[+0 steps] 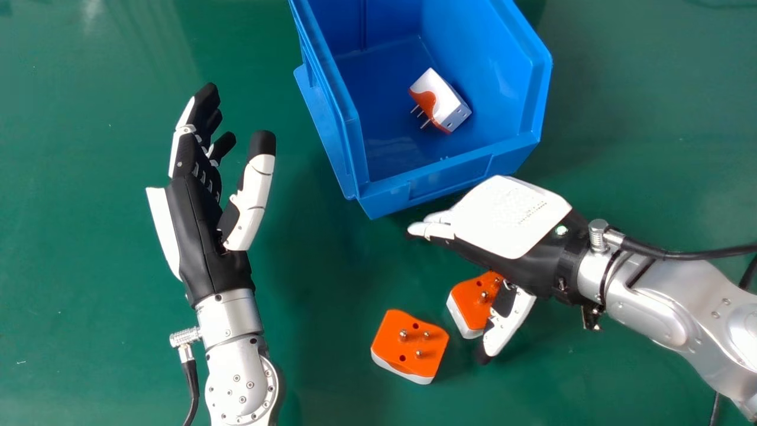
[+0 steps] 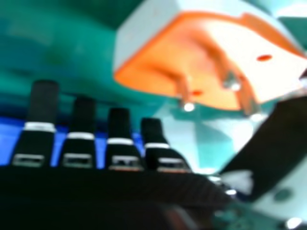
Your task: Pick all objects and put in blue box
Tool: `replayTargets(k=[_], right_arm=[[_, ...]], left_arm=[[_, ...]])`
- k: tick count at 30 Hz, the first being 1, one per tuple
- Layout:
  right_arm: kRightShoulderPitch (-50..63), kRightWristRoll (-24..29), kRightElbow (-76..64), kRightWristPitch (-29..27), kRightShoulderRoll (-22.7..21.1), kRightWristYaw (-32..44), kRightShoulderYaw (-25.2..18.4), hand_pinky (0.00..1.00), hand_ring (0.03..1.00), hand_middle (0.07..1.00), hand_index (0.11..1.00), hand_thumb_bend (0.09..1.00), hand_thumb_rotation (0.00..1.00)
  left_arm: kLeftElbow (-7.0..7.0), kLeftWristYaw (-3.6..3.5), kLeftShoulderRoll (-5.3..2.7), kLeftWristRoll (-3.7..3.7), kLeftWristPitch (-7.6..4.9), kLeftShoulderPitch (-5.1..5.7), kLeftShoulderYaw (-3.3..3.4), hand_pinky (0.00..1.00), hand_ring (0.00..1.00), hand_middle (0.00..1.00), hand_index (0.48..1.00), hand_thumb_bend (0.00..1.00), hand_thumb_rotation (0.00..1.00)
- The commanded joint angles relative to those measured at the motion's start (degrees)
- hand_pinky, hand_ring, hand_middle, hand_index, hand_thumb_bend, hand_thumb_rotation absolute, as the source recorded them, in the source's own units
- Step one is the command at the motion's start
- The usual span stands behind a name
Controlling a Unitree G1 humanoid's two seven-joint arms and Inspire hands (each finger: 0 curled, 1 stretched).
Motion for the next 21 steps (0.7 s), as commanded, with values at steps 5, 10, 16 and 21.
replayTargets(k=[5, 10, 16, 21], right_arm=[[0.3, 0.9, -1.5, -0.7, -1.5, -0.5, -0.8, 0.57, 0.744, 0.823, 0.841, 0.912, 0.25], [0.2, 0.0, -1.2, -1.7, -2.7, -1.4, -0.7, 0.54, 0.710, 0.799, 0.818, 0.887, 0.20], [-0.1, 0.1, -1.6, -1.5, -3.3, -0.4, -0.6, 0.52, 0.691, 0.786, 0.797, 0.799, 0.16], [-0.3, 0.6, -0.7, -2.4, -3.1, -1.6, -0.5, 0.51, 0.687, 0.783, 0.783, 0.729, 0.13]], left_arm=[[-0.30, -0.84, -0.02, -0.06, -1.37, -0.18, -0.36, 0.83, 0.88, 0.88, 0.821, 0.72, 0.55], [-0.25, -1.02, -0.08, -0.17, -1.45, -0.30, -0.25, 0.83, 0.88, 0.88, 0.822, 0.72, 0.55], [-0.40, -0.90, -0.08, -0.03, -1.25, -0.42, -0.22, 0.83, 0.88, 0.88, 0.822, 0.72, 0.55], [-0.50, -0.69, -0.07, 0.04, -0.92, -0.57, -0.21, 0.83, 0.88, 0.88, 0.822, 0.72, 0.55]])
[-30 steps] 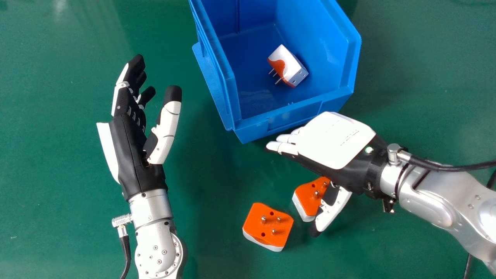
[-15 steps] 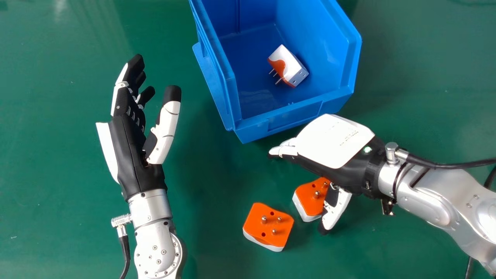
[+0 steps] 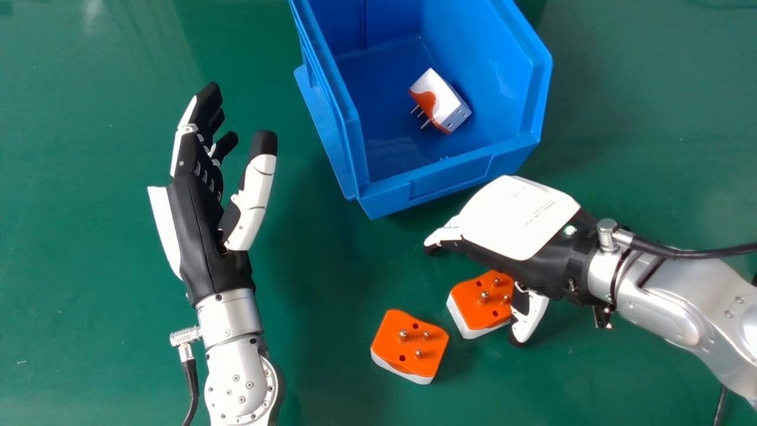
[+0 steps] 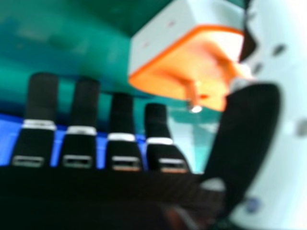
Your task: Pick all objects and put in blue box
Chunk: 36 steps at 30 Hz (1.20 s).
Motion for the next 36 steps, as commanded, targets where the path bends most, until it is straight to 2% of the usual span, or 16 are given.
replayTargets(k=[1, 5, 6, 8, 14, 15, 20, 21, 22, 24, 27, 28, 30, 33, 35, 36], right_arm=[[-0.6, 1.2, 0.2, -1.1, -0.7, -0.6, -0.5, 0.51, 0.687, 0.783, 0.783, 0.729, 0.13], [-0.7, 2.6, 0.2, -1.4, -0.3, 0.5, -0.6, 0.51, 0.687, 0.783, 0.783, 0.729, 0.13], [-0.7, 3.0, 0.4, -1.8, -0.2, 0.3, -0.6, 0.49, 0.674, 0.775, 0.770, 0.674, 0.10], [-0.7, 3.9, 0.9, -2.2, 0.1, 0.0, -0.5, 0.49, 0.674, 0.775, 0.770, 0.674, 0.10], [-0.6, 4.8, 1.3, -1.5, 0.9, 1.1, -0.2, 0.49, 0.674, 0.775, 0.770, 0.674, 0.10], [-0.7, 4.8, 1.2, -1.4, 0.9, 1.2, -0.2, 0.46, 0.630, 0.731, 0.750, 0.638, 0.08], [-0.6, 4.2, 0.6, -1.2, 1.0, 0.8, 0.1, 0.46, 0.630, 0.731, 0.750, 0.638, 0.08], [-0.5, 4.5, 0.7, -1.1, 1.1, 1.0, 0.1, 0.43, 0.587, 0.690, 0.732, 0.616, 0.06], [-0.5, 4.7, 0.8, -1.2, 1.2, 1.1, 0.0, 0.43, 0.587, 0.690, 0.732, 0.616, 0.06], [-0.3, 4.0, 1.2, -2.0, 1.1, -1.0, 0.1, 0.43, 0.587, 0.690, 0.732, 0.616, 0.06], [0.1, 2.8, 1.0, -1.8, 1.1, -3.0, -0.1, 0.43, 0.587, 0.690, 0.732, 0.616, 0.06], [0.3, 2.9, 1.0, -1.6, 1.2, -3.2, -0.3, 0.40, 0.553, 0.658, 0.711, 0.599, 0.05], [0.6, 3.3, 0.6, -1.2, 1.4, -3.3, -0.8, 0.40, 0.553, 0.658, 0.711, 0.599, 0.05], [1.1, 2.6, 0.2, -0.3, 1.7, -4.6, -1.1, 0.40, 0.553, 0.658, 0.711, 0.599, 0.05], [1.4, 1.7, 0.1, 0.0, 1.9, -6.3, -1.2, 0.40, 0.553, 0.658, 0.711, 0.599, 0.05], [1.6, 1.6, 0.0, 0.2, 2.0, -6.7, -1.2, 0.38, 0.513, 0.622, 0.679, 0.580, 0.04]], left_arm=[[-0.50, -0.10, -0.06, 0.14, -0.88, -0.60, -0.26, 0.83, 0.88, 0.88, 0.822, 0.72, 0.55], [-0.51, -0.50, -0.14, -0.30, -0.82, -0.65, -0.21, 0.83, 0.88, 0.88, 0.822, 0.72, 0.55], [-0.45, -0.53, -0.17, -0.37, -0.87, -0.72, -0.16, 0.83, 0.88, 0.88, 0.821, 0.72, 0.55], [-0.35, -0.71, -0.22, -0.58, -0.96, -0.89, -0.10, 0.83, 0.88, 0.88, 0.821, 0.72, 0.55], [-0.35, -0.28, -0.07, -0.31, -0.67, -1.15, -0.08, 0.83, 0.88, 0.88, 0.821, 0.72, 0.55], [-0.46, -0.09, -0.04, -0.12, -0.57, -1.11, -0.10, 0.83, 0.88, 0.88, 0.821, 0.72, 0.55], [-0.48, -0.49, -0.04, -0.46, -0.78, -0.92, -0.11, 0.83, 0.88, 0.88, 0.821, 0.72, 0.55], [-0.42, -0.57, -0.08, -0.55, -0.88, -0.89, -0.09, 0.83, 0.88, 0.88, 0.820, 0.72, 0.55], [-0.38, -0.61, -0.12, -0.61, -0.93, -0.86, -0.08, 0.83, 0.88, 0.88, 0.820, 0.72, 0.55], [-0.29, -0.17, -0.08, -0.13, -1.06, -0.79, -0.12, 0.83, 0.88, 0.88, 0.820, 0.72, 0.55], [-0.43, 0.00, -0.14, 0.11, -1.09, -0.60, -0.20, 0.83, 0.88, 0.88, 0.820, 0.72, 0.55], [-0.49, -0.09, -0.21, -0.02, -1.06, -0.55, -0.20, 0.83, 0.88, 0.88, 0.820, 0.72, 0.55], [-0.37, -0.38, -0.28, -0.36, -1.15, -0.57, -0.15, 0.83, 0.88, 0.88, 0.820, 0.72, 0.55], [-0.21, -0.14, -0.21, -0.05, -1.22, -0.58, -0.19, 0.83, 0.88, 0.88, 0.820, 0.72, 0.55], [-0.11, -0.42, -0.28, -0.28, -1.38, -0.59, -0.20, 0.83, 0.88, 0.88, 0.820, 0.72, 0.55], [-0.05, -0.52, -0.28, -0.34, -1.43, -0.58, -0.21, 0.83, 0.88, 0.88, 0.821, 0.72, 0.55]])
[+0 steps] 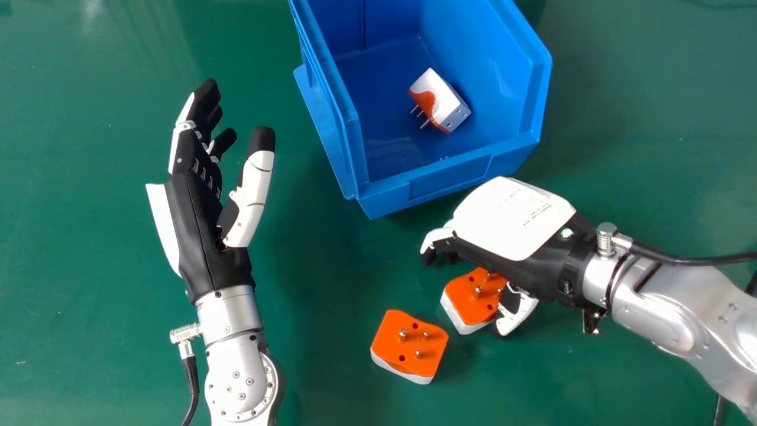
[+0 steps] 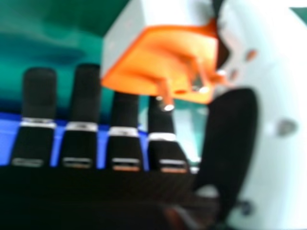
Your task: Pick all objects and put in blue box
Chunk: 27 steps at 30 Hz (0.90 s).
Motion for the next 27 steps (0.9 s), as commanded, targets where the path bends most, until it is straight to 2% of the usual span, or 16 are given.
replayTargets(k=[1, 5, 9, 17, 19, 23, 27], right_arm=[[0.2, -0.2, -1.7, 0.5, 0.2, -1.7, -1.0, 0.38, 0.513, 0.622, 0.679, 0.580, 0.04], [0.2, 0.2, -2.1, 1.3, 0.4, -1.2, -1.0, 0.38, 0.513, 0.622, 0.679, 0.580, 0.04], [0.4, 1.1, -1.7, 1.1, 0.5, -1.7, -1.2, 0.36, 0.482, 0.594, 0.652, 0.566, 0.03], [0.3, 0.7, -1.8, 1.8, 0.7, -2.0, -1.2, 0.35, 0.456, 0.570, 0.631, 0.554, 0.03], [0.2, 0.9, -1.6, 1.9, 0.7, -1.8, -1.2, 0.35, 0.456, 0.570, 0.631, 0.554, 0.03], [0.1, 1.1, -1.6, 2.1, 0.8, -1.4, -1.3, 0.33, 0.436, 0.553, 0.614, 0.545, 0.02], [0.1, 0.8, -2.0, 2.6, 0.6, -0.8, -1.2, 0.32, 0.421, 0.540, 0.600, 0.537, 0.02]], left_arm=[[-0.04, -0.21, -0.15, 0.25, -1.44, -0.05, -0.33, 0.83, 0.88, 0.88, 0.821, 0.72, 0.55], [-0.04, -0.47, -0.18, 0.01, -1.42, 0.04, -0.27, 0.83, 0.88, 0.88, 0.821, 0.72, 0.55], [-0.18, -0.05, -0.17, 0.40, -1.24, 0.14, -0.27, 0.83, 0.88, 0.88, 0.820, 0.72, 0.55], [-0.06, 0.03, -0.14, 0.48, -1.46, 0.18, -0.29, 0.83, 0.88, 0.88, 0.821, 0.72, 0.55], [-0.06, -0.51, -0.25, -0.05, -1.45, 0.16, -0.27, 0.83, 0.88, 0.88, 0.821, 0.72, 0.55], [-0.08, -0.26, -0.24, 0.17, -1.50, 0.17, -0.22, 0.83, 0.88, 0.88, 0.822, 0.72, 0.55], [-0.05, -0.29, -0.27, 0.16, -1.60, 0.14, -0.24, 0.83, 0.88, 0.88, 0.822, 0.72, 0.55]])
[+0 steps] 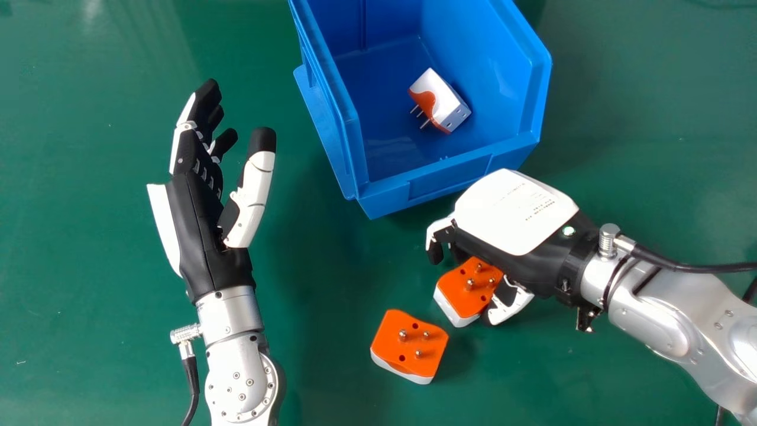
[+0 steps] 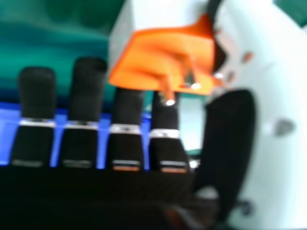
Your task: Pick all objects and put in blue box
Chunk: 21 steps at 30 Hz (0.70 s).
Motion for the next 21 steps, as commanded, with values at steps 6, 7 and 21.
replayTargets(k=[6, 7, 21], right_arm=[[-0.6, 1.1, -1.4, -0.1, -0.4, 0.2, -1.1, 0.31, 0.409, 0.530, 0.589, 0.531, 0.01], [-0.6, 1.1, -1.3, -0.3, -0.5, 0.1, -1.1, 0.31, 0.409, 0.530, 0.589, 0.531, 0.01], [-0.7, 0.8, -0.8, -0.7, -0.8, 0.3, -1.0, 0.31, 0.392, 0.515, 0.573, 0.523, 0.01]], left_arm=[[-0.33, -0.42, -0.47, -0.11, -1.32, 0.18, -0.32, 0.83, 0.88, 0.88, 0.822, 0.72, 0.55], [-0.38, -0.42, -0.53, -0.15, -1.33, 0.20, -0.31, 0.83, 0.88, 0.88, 0.822, 0.72, 0.55], [-0.05, -0.01, -0.77, 0.11, -1.52, -0.02, -0.37, 0.83, 0.88, 0.88, 0.822, 0.72, 0.55]])
